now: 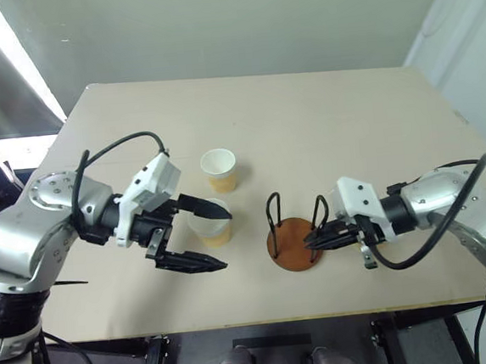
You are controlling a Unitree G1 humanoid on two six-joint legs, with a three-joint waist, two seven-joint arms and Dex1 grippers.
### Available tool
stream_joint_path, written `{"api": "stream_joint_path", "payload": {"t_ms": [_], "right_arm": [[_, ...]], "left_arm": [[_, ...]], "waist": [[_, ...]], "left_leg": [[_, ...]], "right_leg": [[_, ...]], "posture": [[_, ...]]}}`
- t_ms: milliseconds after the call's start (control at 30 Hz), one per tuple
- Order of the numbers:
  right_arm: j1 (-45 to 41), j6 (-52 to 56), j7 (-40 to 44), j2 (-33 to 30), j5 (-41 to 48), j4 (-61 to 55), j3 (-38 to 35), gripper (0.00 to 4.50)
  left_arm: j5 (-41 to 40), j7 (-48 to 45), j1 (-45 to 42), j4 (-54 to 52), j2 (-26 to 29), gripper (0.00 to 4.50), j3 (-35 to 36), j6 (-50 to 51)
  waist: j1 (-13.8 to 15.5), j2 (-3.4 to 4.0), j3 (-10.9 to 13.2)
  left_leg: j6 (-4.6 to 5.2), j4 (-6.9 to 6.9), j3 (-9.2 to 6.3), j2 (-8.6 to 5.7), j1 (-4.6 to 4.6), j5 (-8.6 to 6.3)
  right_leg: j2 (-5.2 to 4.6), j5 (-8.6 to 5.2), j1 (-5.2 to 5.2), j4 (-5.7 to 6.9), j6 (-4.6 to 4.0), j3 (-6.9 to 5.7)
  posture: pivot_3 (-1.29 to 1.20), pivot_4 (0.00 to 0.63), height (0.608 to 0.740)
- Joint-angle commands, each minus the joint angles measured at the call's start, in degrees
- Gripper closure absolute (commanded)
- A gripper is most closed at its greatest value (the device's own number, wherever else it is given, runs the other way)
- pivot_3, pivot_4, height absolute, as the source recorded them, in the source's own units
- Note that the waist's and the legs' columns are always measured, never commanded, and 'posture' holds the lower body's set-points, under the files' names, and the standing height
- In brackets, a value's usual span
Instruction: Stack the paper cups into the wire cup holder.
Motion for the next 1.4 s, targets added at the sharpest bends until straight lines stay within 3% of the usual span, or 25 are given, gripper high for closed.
{"api": "stream_joint_path", "payload": {"t_ms": [33, 100, 200, 567, 1100, 1400], "right_arm": [[0.49, -3.14, 0.57, -0.27, -2.82, 0.29, 1.52, 4.46], [0.82, -4.53, 0.74, -0.33, -4.62, 1.19, 2.81, 4.46], [1.16, -6.14, 1.20, -0.41, -6.47, 2.40, 3.87, 3.79], [1.82, -6.70, 1.14, -0.88, -7.13, 2.51, 1.28, 0.02], [6.28, 0.94, 1.71, -7.54, 1.72, -5.09, -10.47, 0.02], [9.82, 1.53, 2.25, -14.62, 3.54, -4.52, -18.48, 0.02]], "left_arm": [[-0.89, 0.15, -0.81, -1.36, 0.34, 0.00, 1.72, -0.63], [-0.85, 0.25, -1.08, -1.20, 0.20, 0.00, 1.56, -0.67], [-0.82, 0.39, -1.35, -1.04, -0.02, 0.00, 1.40, -0.69], [-0.81, 1.02, -1.35, -1.07, -1.04, 0.00, 1.20, -0.68], [-0.81, 2.15, -4.76, -0.16, -4.00, 0.00, -1.15, 0.20], [-0.76, 1.50, -4.99, -0.93, -4.43, 0.00, -1.99, -0.52]], "waist": [[0.00, 0.00, 0.00], [0.00, 0.00, 0.00], [-0.02, 0.00, 0.00], [-0.04, -0.01, 0.00], [0.00, -0.02, -0.01], [0.10, -0.02, -0.01]], "left_leg": [[0.00, 0.00, 0.00, 0.00, 0.00, 0.00], [0.01, 0.00, 0.00, 0.00, 0.00, -0.01], [0.00, 0.00, 0.00, 0.00, 0.00, 0.00], [0.00, 0.01, 0.01, 0.00, 0.00, -0.01], [-0.01, 0.02, 0.04, 0.00, 0.00, 0.00], [-0.01, 0.02, 0.04, 0.00, 0.01, 0.00]], "right_leg": [[0.00, 0.00, 0.00, 0.00, 0.00, 0.00], [0.00, 0.00, 0.00, 0.00, 0.00, 0.00], [0.00, 0.00, 0.00, 0.01, 0.00, 0.00], [0.00, 0.00, 0.00, 0.02, 0.00, 0.00], [0.00, 0.00, 0.03, 0.01, 0.00, 0.00], [0.00, 0.00, 0.04, 0.01, 0.00, 0.01]], "posture": [[0.00, 0.150, 0.740], [0.00, 0.150, 0.740], [0.00, 0.150, 0.740], [0.00, 0.150, 0.740], [0.00, 0.150, 0.740], [0.00, 0.150, 0.740]]}}
